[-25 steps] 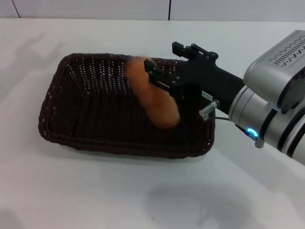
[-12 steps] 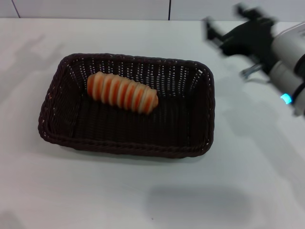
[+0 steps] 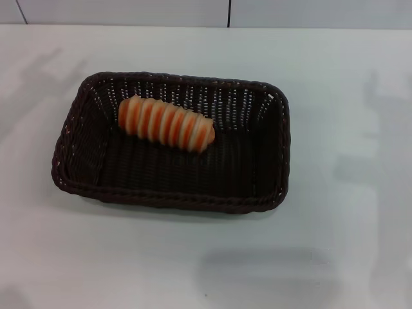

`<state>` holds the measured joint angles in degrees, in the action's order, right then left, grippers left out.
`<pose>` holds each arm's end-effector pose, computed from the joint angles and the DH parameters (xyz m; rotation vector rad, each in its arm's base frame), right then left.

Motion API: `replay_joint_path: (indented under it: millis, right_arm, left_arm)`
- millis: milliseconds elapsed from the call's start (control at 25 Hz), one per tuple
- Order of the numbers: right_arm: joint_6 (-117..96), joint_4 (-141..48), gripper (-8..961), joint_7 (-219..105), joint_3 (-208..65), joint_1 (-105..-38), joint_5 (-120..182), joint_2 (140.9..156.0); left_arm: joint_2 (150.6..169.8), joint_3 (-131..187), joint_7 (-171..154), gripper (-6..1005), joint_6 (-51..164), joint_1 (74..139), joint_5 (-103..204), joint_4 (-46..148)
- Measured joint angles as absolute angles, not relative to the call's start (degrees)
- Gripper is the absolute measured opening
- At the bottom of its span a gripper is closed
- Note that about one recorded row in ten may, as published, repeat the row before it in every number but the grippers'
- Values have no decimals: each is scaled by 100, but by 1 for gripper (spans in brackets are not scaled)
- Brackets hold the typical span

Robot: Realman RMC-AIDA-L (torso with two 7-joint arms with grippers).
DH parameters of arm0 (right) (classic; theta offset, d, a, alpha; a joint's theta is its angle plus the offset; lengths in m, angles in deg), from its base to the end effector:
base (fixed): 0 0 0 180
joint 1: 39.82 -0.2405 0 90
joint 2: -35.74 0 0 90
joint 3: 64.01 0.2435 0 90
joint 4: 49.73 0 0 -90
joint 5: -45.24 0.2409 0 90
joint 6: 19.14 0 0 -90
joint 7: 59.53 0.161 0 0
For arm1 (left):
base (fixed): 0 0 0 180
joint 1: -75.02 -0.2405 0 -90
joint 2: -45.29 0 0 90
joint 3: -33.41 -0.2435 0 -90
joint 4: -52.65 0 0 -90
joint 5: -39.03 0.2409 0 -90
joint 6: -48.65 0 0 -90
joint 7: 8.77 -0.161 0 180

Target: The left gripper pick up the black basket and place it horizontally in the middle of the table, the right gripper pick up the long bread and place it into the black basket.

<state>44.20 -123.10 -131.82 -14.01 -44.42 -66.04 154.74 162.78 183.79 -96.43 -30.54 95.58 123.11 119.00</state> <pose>0.1723 0.3424 0.0160 -1.2096 0.1565 0.3898 -0.2501 0.3744 0.2124 -1.9112 -0.4379 -1.0207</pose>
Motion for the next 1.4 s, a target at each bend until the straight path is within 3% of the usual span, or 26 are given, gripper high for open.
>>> replay_joint_path:
  millis: [240, 520, 560, 960, 1120, 1400]
  right_arm:
    - [5722, -11372, 726, -11524, -1615, -4562, -7537, 15446]
    - [5742, -10783, 726, -9401, -1240, -4529, -8118, 15354]
    - [5736, -10580, 726, -8681, -1209, -4566, -8267, 15253]
    - [5136, -10005, 726, -6304, -688, -4565, -9557, 14930]
    - [4589, -10112, 726, -6272, -481, -4445, -9869, 14921]
    - [3794, -10625, 726, -6346, 177, -3991, -10780, 15057]
  left_arm:
    - [16288, 18379, -9645, 676, -3054, 9564, 12306, 11900]
    - [16300, 18375, -9648, 676, -3053, 9574, 12288, 11872]
    - [16302, 18373, -9650, 676, -3054, 9573, 12274, 11841]
    - [16300, 18379, -9721, 676, -3281, 9532, 12076, 11530]
    - [16312, 18384, -9807, 676, -3374, 9442, 11992, 11436]
    - [16326, 18388, -10632, 676, -3456, 9093, 11429, 10705]
